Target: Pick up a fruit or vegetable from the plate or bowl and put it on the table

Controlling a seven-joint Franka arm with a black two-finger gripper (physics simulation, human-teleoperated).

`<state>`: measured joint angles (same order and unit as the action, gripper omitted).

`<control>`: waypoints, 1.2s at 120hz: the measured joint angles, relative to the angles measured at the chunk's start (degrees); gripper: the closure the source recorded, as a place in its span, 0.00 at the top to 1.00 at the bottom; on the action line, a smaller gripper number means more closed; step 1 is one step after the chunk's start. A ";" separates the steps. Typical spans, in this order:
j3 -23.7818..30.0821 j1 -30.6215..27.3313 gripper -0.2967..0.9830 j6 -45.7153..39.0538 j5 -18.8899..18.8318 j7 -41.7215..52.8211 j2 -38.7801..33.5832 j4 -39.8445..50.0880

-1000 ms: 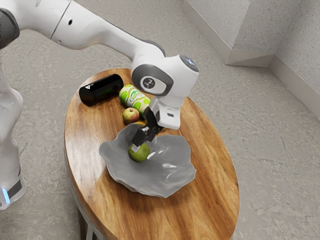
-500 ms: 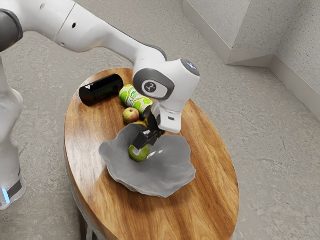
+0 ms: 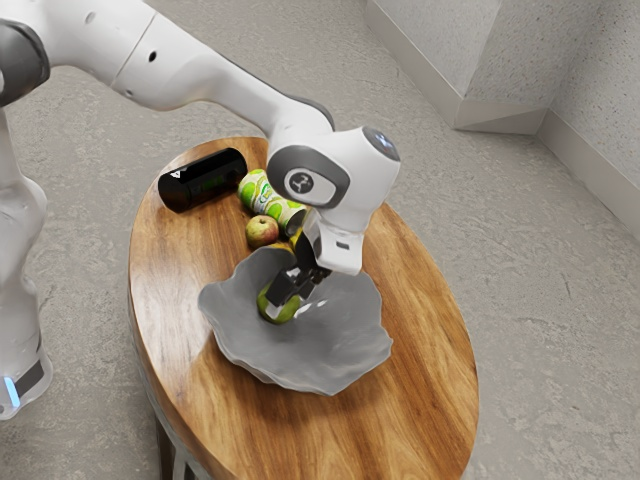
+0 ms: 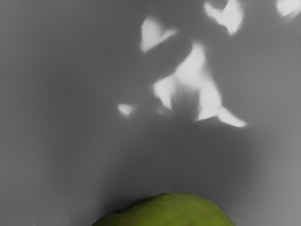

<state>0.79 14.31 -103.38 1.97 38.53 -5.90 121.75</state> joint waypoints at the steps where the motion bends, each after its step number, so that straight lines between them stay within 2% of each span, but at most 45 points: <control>1: 0.00 -0.01 0.77 -0.01 0.00 0.01 -0.01 0.02; 53: -0.09 -0.52 0.76 -0.23 0.04 0.24 -0.35 1.83; 74: -0.66 -0.71 0.52 -0.36 1.29 0.16 -0.40 1.84; 94: -0.76 -0.27 0.47 -0.68 1.44 -0.06 -0.73 1.06; 100: -0.48 0.13 0.45 -0.76 0.88 -0.11 -1.01 -1.96; 104: -0.29 1.33 0.43 -0.80 -0.09 -0.13 -0.26 -7.37; 111: 2.37 3.23 0.43 -0.89 -2.54 -0.19 3.01 -18.53; 117: 6.51 3.82 0.45 -0.94 -4.00 -0.34 5.76 -24.11; 132: 17.34 5.34 0.43 -1.53 -6.07 -1.75 10.44 -28.64; 144: 20.28 9.11 0.44 -3.03 -7.19 -3.00 14.67 -28.93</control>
<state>21.07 23.42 -106.40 -5.23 35.53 8.77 92.82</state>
